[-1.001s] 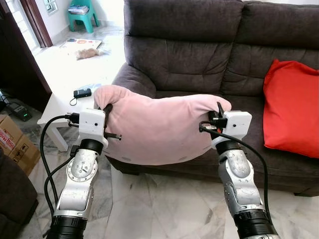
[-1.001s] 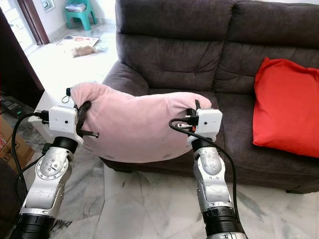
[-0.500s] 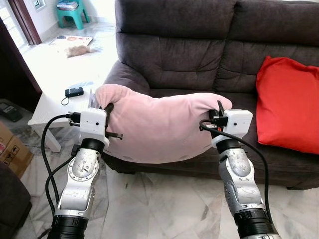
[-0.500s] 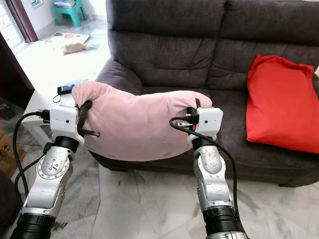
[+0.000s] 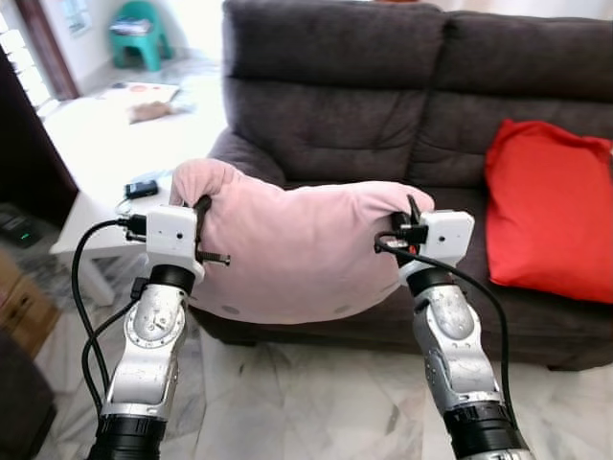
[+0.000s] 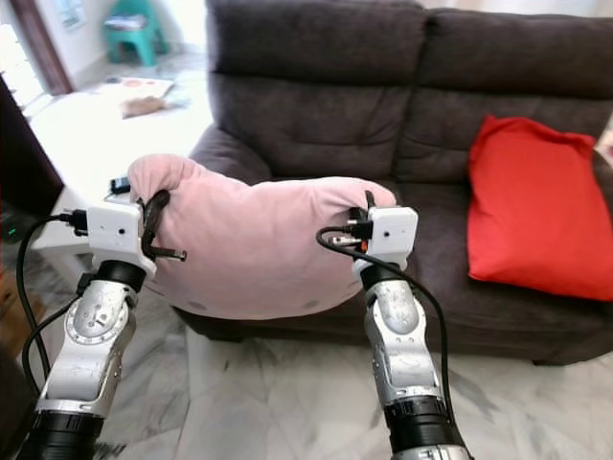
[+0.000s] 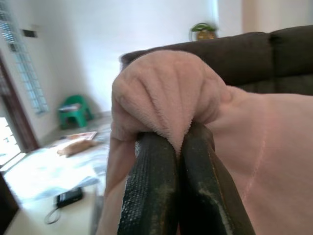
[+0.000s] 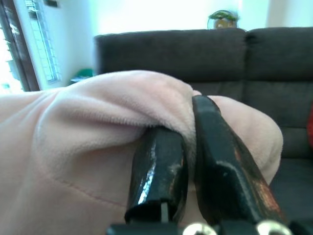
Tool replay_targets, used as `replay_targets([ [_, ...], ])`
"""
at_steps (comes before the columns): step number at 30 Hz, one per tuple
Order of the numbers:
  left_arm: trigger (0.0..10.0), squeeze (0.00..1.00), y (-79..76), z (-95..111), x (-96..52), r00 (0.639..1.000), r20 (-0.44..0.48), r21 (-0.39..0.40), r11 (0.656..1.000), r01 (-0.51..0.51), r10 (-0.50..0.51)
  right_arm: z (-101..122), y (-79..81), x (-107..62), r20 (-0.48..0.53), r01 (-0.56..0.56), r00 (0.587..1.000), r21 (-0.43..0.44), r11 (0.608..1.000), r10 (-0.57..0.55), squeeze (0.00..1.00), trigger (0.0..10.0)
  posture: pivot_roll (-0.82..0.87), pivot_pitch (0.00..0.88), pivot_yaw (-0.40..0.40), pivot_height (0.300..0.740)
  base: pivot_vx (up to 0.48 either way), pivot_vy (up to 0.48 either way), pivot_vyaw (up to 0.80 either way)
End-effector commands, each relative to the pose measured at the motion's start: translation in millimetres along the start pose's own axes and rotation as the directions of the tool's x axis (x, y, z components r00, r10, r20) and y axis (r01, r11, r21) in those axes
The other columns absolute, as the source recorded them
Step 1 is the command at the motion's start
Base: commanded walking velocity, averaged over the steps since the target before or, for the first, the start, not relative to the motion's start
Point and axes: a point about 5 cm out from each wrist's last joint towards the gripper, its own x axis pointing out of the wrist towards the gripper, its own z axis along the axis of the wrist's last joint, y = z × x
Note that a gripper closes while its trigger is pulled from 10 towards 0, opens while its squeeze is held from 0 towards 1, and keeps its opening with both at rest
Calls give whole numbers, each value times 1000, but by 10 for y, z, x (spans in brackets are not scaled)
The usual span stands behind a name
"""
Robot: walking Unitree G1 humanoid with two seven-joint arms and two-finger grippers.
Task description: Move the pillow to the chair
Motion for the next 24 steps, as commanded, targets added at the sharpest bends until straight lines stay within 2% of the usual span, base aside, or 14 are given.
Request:
replay_targets([
  [1,10000,0,-14,156,62,998,69,9,1000,13,-14,212,107,78,102,-41,994,2,999,41,0,10000,63,37,-45,740,259,0,0],
  [24,10000,0,-40,178,81,997,77,-1,1000,19,-19,219,126,93,96,-48,994,12,999,47,0,10000,63,41,-48,740,262,0,0],
])
